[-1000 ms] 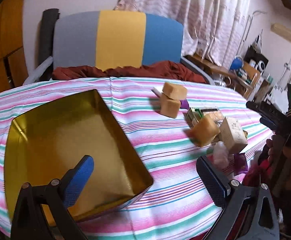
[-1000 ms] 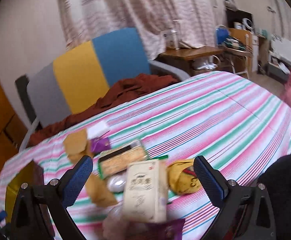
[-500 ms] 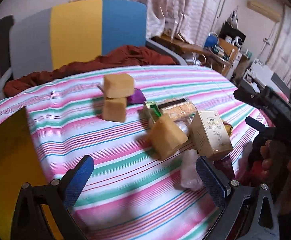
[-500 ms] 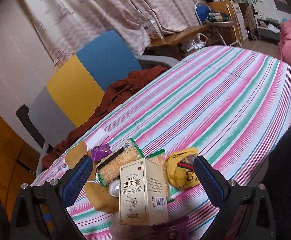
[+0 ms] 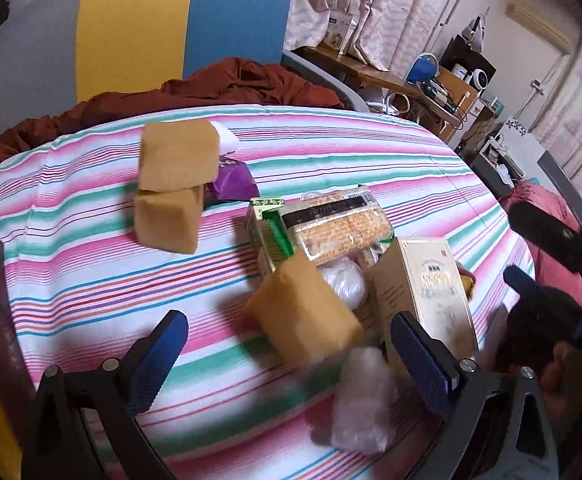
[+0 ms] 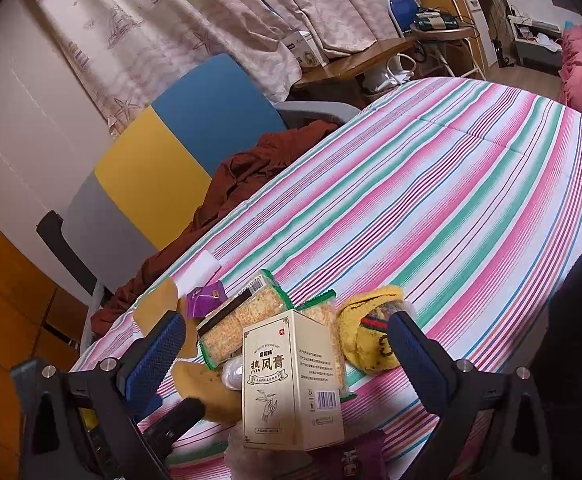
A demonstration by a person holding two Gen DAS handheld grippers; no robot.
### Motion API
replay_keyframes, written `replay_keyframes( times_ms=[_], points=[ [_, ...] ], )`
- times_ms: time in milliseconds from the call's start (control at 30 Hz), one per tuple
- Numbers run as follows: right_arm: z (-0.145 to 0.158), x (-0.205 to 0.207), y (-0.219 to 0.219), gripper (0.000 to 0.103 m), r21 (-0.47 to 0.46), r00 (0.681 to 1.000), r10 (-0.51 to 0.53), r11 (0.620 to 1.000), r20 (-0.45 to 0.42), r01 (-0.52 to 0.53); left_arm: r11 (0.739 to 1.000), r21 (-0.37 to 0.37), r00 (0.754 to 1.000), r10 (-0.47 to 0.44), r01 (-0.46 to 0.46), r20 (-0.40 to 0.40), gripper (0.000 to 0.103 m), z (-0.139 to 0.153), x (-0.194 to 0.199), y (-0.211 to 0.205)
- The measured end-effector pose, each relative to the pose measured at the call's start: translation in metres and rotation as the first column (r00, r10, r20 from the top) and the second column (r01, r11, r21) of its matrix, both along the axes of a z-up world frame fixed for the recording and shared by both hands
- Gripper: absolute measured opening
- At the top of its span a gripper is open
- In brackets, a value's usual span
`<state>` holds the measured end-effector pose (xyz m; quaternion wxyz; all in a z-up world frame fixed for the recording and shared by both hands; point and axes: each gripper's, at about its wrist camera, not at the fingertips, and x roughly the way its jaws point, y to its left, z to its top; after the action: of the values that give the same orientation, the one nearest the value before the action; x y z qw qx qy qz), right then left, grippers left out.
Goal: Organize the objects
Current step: 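Reach the left gripper to the yellow sponge block and grasp it, then carry the sponge with the left gripper into the gold tray and release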
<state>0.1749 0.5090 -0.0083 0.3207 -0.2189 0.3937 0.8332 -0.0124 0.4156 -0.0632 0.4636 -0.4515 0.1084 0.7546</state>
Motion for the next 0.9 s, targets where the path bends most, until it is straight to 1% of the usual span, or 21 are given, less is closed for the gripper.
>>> replay_keyframes(
  times_ms=[67, 133, 167, 200, 233, 267, 400, 467, 533, 733, 767, 833, 900],
  points=[
    [0.000, 0.000, -0.001, 0.103, -0.001, 1.000, 0.001, 1.000, 0.002, -0.001, 1.000, -0.005, 1.000, 0.004, -0.004, 0.000, 0.100, -0.004, -0.001, 0.006],
    [0.000, -0.002, 0.000, 0.103, -0.005, 1.000, 0.004, 1.000, 0.004, -0.004, 1.000, -0.016, 1.000, 0.000, 0.000, 0.013, 0.089, -0.013, -0.005, 0.012],
    [0.000, -0.002, -0.001, 0.103, -0.008, 1.000, 0.007, 1.000, 0.006, -0.007, 1.000, -0.023, 0.999, -0.003, 0.004, 0.041, 0.072, -0.019, -0.008, 0.013],
    [0.000, -0.003, -0.001, 0.103, -0.009, 1.000, 0.008, 1.000, 0.007, -0.008, 1.000, -0.018, 0.997, -0.007, 0.009, 0.076, 0.063, -0.023, -0.010, 0.012],
    [0.000, -0.003, -0.001, 0.103, -0.008, 1.000, 0.008, 1.000, 0.010, -0.008, 1.000, 0.002, 0.992, -0.018, 0.018, 0.122, 0.061, -0.027, -0.012, 0.010],
    [0.000, -0.004, -0.001, 0.103, -0.008, 1.000, 0.009, 1.000, 0.013, -0.009, 1.000, 0.020, 0.989, -0.017, 0.014, 0.150, 0.057, -0.029, -0.013, 0.006],
    [-0.002, -0.009, -0.002, 0.103, -0.015, 0.999, 0.030, 0.999, 0.030, -0.030, 0.997, 0.071, 0.988, -0.019, 0.008, 0.151, 0.048, -0.029, -0.010, -0.009],
    [-0.002, -0.010, -0.003, 0.103, -0.010, 0.999, 0.034, 0.999, 0.040, -0.033, 0.996, 0.090, 0.988, -0.015, 0.001, 0.156, 0.046, -0.027, -0.008, -0.016],
    [-0.003, -0.010, -0.004, 0.103, -0.007, 0.998, 0.034, 0.999, 0.043, -0.034, 0.995, 0.097, 0.991, -0.008, -0.005, 0.135, 0.046, -0.022, -0.008, -0.021],
    [-0.004, -0.011, -0.004, 0.103, -0.019, 0.998, 0.033, 0.999, 0.048, -0.032, 0.995, 0.103, 1.000, 0.007, -0.009, 0.023, 0.046, 0.005, 0.004, -0.050],
    [-0.005, -0.012, -0.004, 0.103, -0.023, 0.998, 0.036, 0.999, 0.055, -0.034, 0.996, 0.093, 1.000, 0.014, -0.013, -0.005, 0.046, 0.009, 0.008, -0.058],
    [-0.006, -0.017, -0.006, 0.103, -0.024, 0.995, 0.055, 0.998, 0.079, -0.054, 0.996, 0.091, 0.999, 0.023, -0.020, -0.028, 0.046, 0.014, 0.012, -0.069],
    [-0.006, -0.024, -0.010, 0.103, 0.003, 0.989, 0.076, 0.997, 0.124, -0.077, 0.996, 0.086, 0.998, 0.040, -0.035, -0.051, 0.046, 0.017, 0.016, -0.080]
  ],
)
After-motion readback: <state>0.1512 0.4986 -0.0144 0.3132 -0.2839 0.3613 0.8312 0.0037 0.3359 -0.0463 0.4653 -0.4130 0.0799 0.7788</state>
